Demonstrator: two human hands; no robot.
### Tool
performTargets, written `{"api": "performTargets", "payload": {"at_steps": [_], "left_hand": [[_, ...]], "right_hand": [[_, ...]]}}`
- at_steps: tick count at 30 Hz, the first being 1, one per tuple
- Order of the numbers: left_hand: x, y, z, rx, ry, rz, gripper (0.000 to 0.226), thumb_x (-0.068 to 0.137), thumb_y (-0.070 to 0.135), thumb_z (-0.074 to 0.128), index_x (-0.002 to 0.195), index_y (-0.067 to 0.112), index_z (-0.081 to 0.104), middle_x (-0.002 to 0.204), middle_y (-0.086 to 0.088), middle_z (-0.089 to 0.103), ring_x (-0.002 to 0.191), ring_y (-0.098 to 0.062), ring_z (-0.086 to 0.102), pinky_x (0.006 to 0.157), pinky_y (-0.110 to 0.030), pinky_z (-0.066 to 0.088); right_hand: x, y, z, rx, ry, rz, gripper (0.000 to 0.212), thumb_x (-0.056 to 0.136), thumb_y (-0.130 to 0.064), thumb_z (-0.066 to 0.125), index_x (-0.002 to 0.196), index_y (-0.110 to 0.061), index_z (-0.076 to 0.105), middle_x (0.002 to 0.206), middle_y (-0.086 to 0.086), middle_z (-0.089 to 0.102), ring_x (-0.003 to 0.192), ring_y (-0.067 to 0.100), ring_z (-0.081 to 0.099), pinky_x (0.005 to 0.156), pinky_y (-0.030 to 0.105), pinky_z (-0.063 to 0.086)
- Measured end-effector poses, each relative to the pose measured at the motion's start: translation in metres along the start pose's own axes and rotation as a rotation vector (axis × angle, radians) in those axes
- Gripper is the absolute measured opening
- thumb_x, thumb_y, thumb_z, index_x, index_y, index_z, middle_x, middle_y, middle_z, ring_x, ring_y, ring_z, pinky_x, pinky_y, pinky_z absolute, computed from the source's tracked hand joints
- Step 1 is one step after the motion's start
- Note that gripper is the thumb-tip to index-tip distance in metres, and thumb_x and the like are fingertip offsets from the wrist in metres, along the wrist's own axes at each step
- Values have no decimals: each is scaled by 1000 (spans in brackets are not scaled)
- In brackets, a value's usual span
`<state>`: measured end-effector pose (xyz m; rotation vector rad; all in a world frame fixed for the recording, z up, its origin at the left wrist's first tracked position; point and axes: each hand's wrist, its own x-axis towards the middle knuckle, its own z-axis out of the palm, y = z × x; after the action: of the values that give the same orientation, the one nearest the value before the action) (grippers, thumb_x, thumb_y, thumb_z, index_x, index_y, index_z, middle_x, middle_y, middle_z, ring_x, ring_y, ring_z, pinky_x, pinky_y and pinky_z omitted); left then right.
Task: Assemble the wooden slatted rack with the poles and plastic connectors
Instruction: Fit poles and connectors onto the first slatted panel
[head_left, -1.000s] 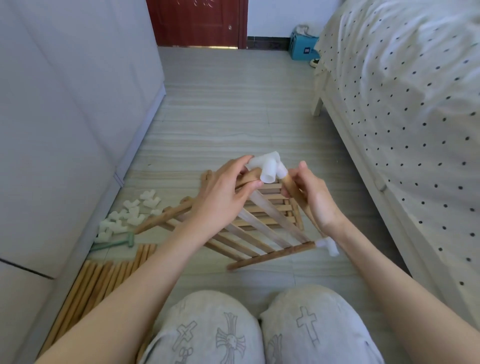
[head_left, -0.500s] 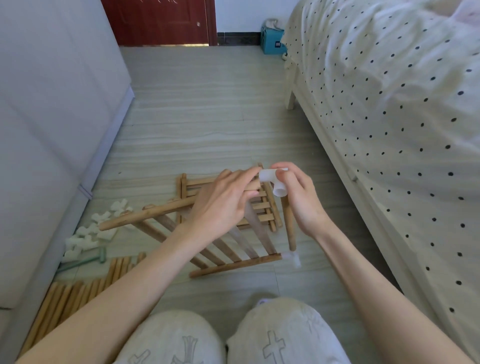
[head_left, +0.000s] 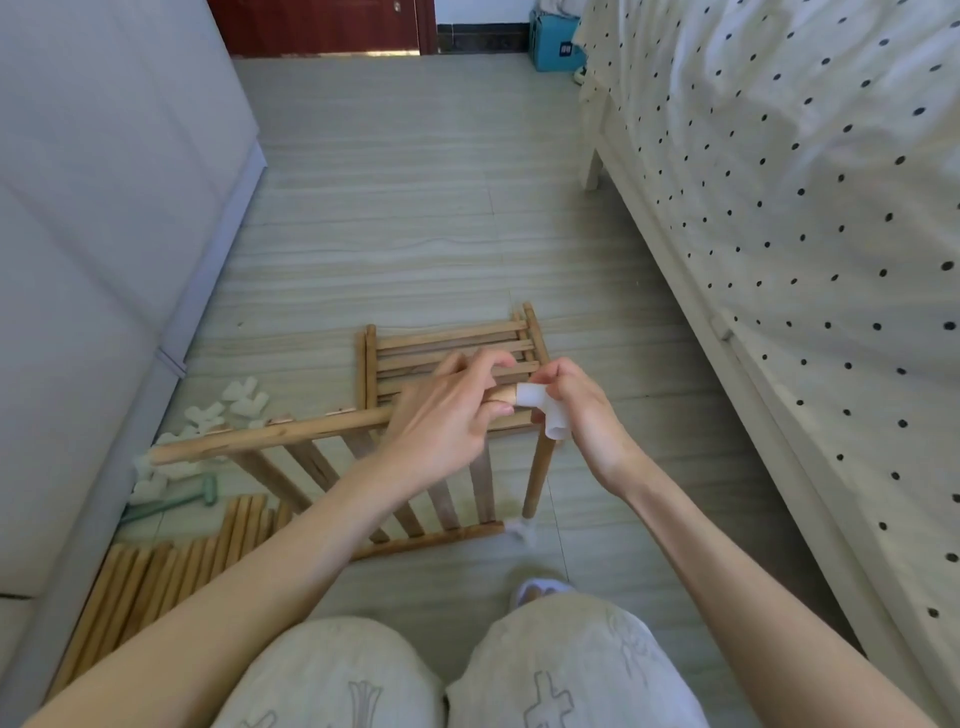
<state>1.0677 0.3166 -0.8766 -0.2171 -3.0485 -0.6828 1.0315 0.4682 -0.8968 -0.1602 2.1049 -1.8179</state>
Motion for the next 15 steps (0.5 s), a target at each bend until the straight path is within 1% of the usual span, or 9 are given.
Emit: {"api": "performTargets", "payload": {"at_steps": [2, 3, 5, 7, 9, 12, 13, 15], "left_hand": [[-1, -2, 4, -7, -25, 10, 40, 95, 34, 49, 132, 32, 36, 119, 10, 55, 116, -9, 48, 83, -34, 46], [-1, -3, 5, -38, -23, 24, 38, 94, 34, 51, 130, 30, 40, 117, 12, 56, 116, -8, 47, 86, -35, 46], [-1, -6, 6, -68, -13, 86, 33, 93, 34, 54, 124, 26, 51, 116, 12, 55, 115, -8, 46, 90, -35, 44], [-1, -10, 7, 68, -48, 160, 35, 93, 40, 50, 123, 23, 54, 118, 10, 53, 113, -10, 48, 91, -29, 39], [-1, -16, 8, 233, -79, 191, 38, 93, 49, 43, 122, 25, 52, 117, 11, 54, 110, -9, 50, 87, -27, 32], [-5, -19, 7, 288, -65, 182, 37, 94, 53, 36, 118, 28, 51, 113, 14, 55, 104, -8, 52, 72, -25, 32], [-7, -19, 6, 287, -66, 176, 37, 95, 53, 35, 118, 29, 50, 113, 15, 54, 103, -8, 51, 68, -24, 31], [-9, -18, 4, 309, -73, 183, 36, 95, 53, 32, 118, 30, 49, 113, 15, 53, 103, -8, 50, 64, -25, 28]], "right_hand": [[1, 7, 1, -33, 17, 61, 17, 93, -10, 34, 81, -10, 45, 83, 14, 46, 73, 18, 44, 45, 9, 36], [1, 11, 2, -35, 38, 79, 19, 97, -12, 33, 84, -9, 46, 82, 15, 47, 72, 17, 45, 45, 9, 36], [0, 15, 4, -39, 71, 89, 30, 102, -24, 32, 91, -4, 52, 74, 11, 50, 64, 13, 48, 46, 10, 37], [-1, 18, 3, -65, 61, 85, 40, 102, -33, 30, 96, -3, 56, 71, 6, 53, 61, 10, 49, 48, 10, 38], [-2, 19, 2, -74, 34, 93, 37, 102, -33, 30, 94, -5, 54, 73, 5, 52, 59, 6, 49, 49, 10, 39], [-3, 17, 0, -87, -6, 97, 33, 102, -29, 31, 87, -6, 50, 74, 6, 48, 52, 0, 47, 50, 11, 38], [-3, 17, 0, -92, -21, 91, 33, 102, -27, 31, 84, -7, 49, 74, 6, 47, 53, 1, 45, 51, 13, 38], [-4, 16, 0, -92, -69, 91, 34, 102, -26, 31, 79, -9, 49, 72, 5, 47, 57, 7, 44, 57, 19, 37]]}}
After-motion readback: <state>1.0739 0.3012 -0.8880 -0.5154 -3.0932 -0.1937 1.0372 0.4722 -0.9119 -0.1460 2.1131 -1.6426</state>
